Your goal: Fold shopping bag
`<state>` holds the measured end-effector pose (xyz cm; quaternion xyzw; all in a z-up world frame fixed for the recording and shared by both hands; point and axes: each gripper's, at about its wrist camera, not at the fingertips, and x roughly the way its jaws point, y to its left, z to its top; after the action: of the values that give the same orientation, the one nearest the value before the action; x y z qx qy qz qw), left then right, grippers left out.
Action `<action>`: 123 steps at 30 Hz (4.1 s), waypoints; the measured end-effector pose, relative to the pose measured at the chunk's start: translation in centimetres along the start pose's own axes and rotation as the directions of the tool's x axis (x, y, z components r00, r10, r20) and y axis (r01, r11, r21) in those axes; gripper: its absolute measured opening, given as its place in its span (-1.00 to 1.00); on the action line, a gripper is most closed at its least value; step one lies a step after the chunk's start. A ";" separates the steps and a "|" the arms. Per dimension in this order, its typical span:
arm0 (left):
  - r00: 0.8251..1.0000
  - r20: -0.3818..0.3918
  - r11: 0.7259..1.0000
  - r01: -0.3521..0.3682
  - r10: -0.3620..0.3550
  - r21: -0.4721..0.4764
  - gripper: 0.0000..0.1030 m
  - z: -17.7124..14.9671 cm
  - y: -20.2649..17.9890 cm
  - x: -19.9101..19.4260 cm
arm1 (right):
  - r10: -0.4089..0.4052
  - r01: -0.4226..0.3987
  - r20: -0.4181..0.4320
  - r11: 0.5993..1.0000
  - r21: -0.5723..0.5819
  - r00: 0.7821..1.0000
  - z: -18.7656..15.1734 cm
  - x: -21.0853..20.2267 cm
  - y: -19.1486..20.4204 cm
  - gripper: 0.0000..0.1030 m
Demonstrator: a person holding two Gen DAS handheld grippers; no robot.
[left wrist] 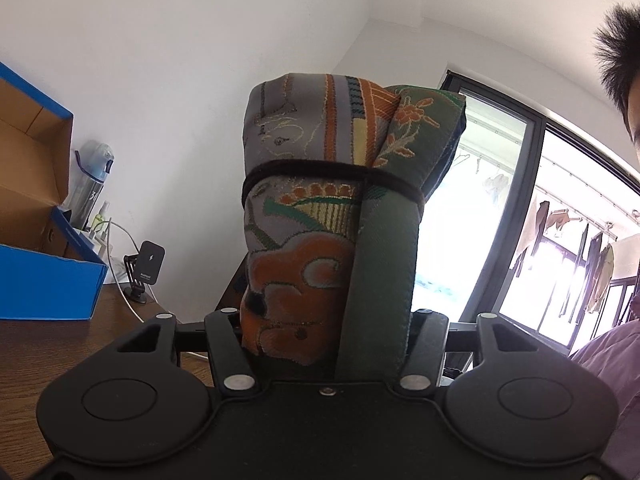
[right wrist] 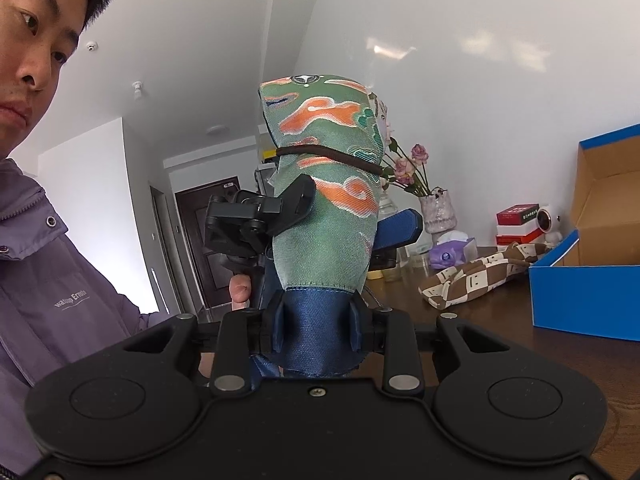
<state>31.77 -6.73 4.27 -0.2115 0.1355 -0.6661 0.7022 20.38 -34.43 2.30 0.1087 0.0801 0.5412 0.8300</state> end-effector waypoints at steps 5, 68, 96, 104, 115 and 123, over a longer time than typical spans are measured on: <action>1.000 0.021 1.000 0.002 -0.002 -0.017 0.09 -0.1 0.3 -0.2 | -0.001 0.001 -0.007 1.000 0.009 1.000 0.0 -0.2 -0.1 -0.38; 0.639 -0.112 -0.129 0.318 0.761 0.939 -0.35 -10.4 -1.8 7.2 | -0.637 -0.503 -0.227 -0.290 -0.814 0.736 -10.1 7.3 10.0 -0.78; 0.863 0.154 -0.625 0.214 0.481 0.751 -0.37 -16.5 -1.6 7.6 | -0.618 0.070 0.080 -0.041 -0.997 0.782 -6.0 7.8 8.7 -1.00; 0.915 0.149 -0.751 0.206 0.375 0.628 -0.41 -17.9 -0.4 7.1 | -0.623 0.065 -0.051 0.162 -0.985 0.781 -2.9 7.6 8.1 -1.00; 0.971 0.129 -0.815 0.094 0.203 0.571 -0.42 -18.1 1.0 2.9 | -0.549 0.093 -0.293 0.569 -0.817 0.783 2.8 7.8 5.3 -0.97; 0.954 0.194 -0.688 0.018 0.230 0.725 -0.42 -16.8 -0.1 2.3 | -0.453 0.087 -0.404 0.744 -0.662 0.795 5.8 6.1 1.7 -0.84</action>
<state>23.91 -11.01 -10.15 0.6197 -0.4760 -0.3013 0.5465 22.81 -28.69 8.28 -0.3368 0.1464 0.4126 0.8336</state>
